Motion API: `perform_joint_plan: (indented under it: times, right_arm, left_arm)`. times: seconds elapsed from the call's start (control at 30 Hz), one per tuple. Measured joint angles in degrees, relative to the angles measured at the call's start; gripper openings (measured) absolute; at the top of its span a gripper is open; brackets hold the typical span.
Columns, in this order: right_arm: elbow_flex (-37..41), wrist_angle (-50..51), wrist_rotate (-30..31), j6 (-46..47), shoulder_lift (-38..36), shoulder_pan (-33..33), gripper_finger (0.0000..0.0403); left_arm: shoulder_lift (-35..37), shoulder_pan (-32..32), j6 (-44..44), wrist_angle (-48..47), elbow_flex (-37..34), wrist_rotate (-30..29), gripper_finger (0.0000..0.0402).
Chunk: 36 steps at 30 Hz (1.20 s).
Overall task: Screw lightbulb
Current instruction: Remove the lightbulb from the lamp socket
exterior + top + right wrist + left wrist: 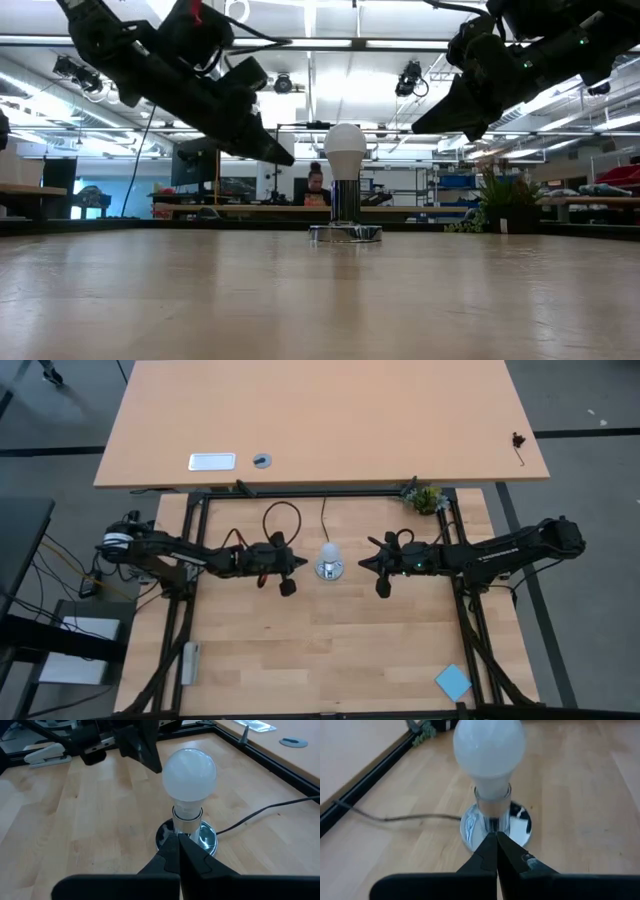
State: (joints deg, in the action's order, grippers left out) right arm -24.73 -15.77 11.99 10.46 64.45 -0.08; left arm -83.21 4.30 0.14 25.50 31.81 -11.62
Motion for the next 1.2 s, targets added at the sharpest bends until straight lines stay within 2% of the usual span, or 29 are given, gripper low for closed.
perform_joint_plan:
  times: [0.17, 0.37, 0.7, 1.03, 1.2]
  right_arm:
    - [0.0, 0.0, 0.0, 0.0, 0.0, 0.0, 0.0001]
    - [0.0, 0.0, 0.0, 0.6, 0.0, 0.0, 0.0008]
    - [0.0, -1.0, 0.0, 5.0, 0.0, 0.0, 0.0009]
    - [-0.1, -13.8, -0.1, 2.2, 0.0, -0.3, 0.0010]
    - [-4.3, -9.8, -0.4, 5.4, 0.3, -1.4, 0.0018]
  left_arm:
    - [-3.5, 1.3, 0.7, 5.5, 0.0, 2.8, 0.0001]
    - [-7.2, 3.6, -3.3, 8.9, 0.0, 6.4, 0.0001]
    - [-13.6, 4.0, -3.8, 16.8, 0.0, 6.4, 0.0001]
    - [-22.6, 4.0, -5.0, 26.6, 0.3, 7.9, 0.0001]
    - [-24.2, 4.0, -4.8, 27.4, 1.8, 7.8, 0.0002]
